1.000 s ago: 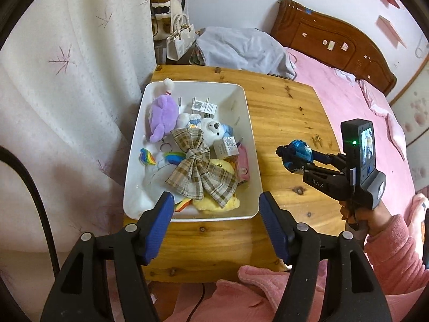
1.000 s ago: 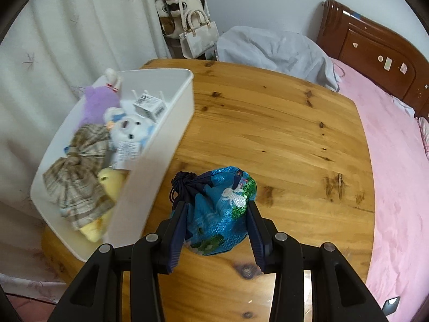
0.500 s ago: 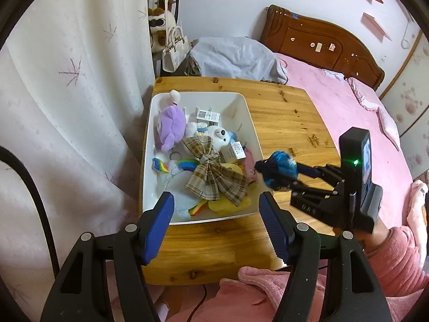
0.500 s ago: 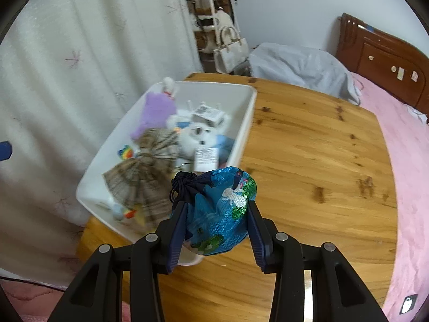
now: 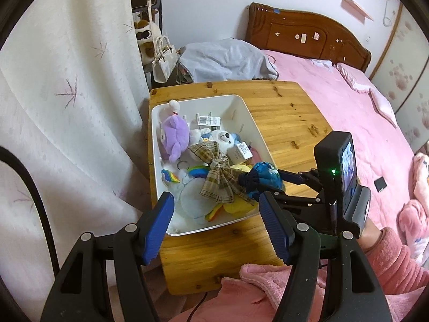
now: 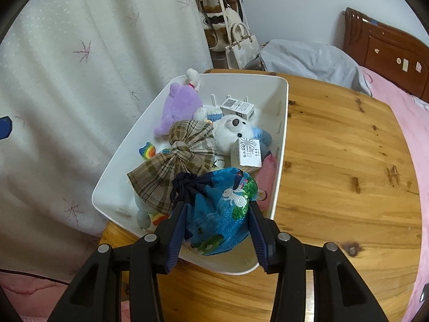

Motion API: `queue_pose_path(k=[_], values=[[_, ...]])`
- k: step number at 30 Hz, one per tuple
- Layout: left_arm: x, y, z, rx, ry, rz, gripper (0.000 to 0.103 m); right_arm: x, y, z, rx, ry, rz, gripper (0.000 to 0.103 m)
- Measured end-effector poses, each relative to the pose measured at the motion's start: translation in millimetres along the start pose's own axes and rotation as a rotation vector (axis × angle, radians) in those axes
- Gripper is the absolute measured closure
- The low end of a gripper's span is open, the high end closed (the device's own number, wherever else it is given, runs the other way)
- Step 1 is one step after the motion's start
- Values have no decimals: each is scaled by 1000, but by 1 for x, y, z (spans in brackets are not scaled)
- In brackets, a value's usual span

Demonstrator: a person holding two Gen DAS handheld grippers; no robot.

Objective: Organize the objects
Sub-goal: 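Open the right tool to drop the pouch into the tray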

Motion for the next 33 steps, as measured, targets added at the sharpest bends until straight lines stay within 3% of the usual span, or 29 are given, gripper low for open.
queue_pose_path(k=[2, 12, 24, 28, 33], values=[[-1, 2, 0, -2, -1, 13, 33, -1, -1, 1, 4, -7, 15, 56], [-8, 1, 2, 6, -1, 48, 33, 2, -1, -6, 4, -23, 44, 23], [-17, -30, 11, -8, 30, -18, 29, 32, -24, -42, 48, -23, 23, 15], [-21, -56, 15, -14, 42, -40, 29, 44, -46, -64, 79, -35, 32, 3], [-26, -94, 15, -35, 33, -55, 29, 58, -78, -99, 117, -38, 40, 1]])
Point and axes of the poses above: each gripper's, at about its wrist camera, not at the fingertips, and z roughly the way its jaws point, y to its left, x to its underside, the point moved 10 cm from there along z, roughly the way its jaws point, and after that the axes turned 10 degrees about y, right-handed, at the moved point
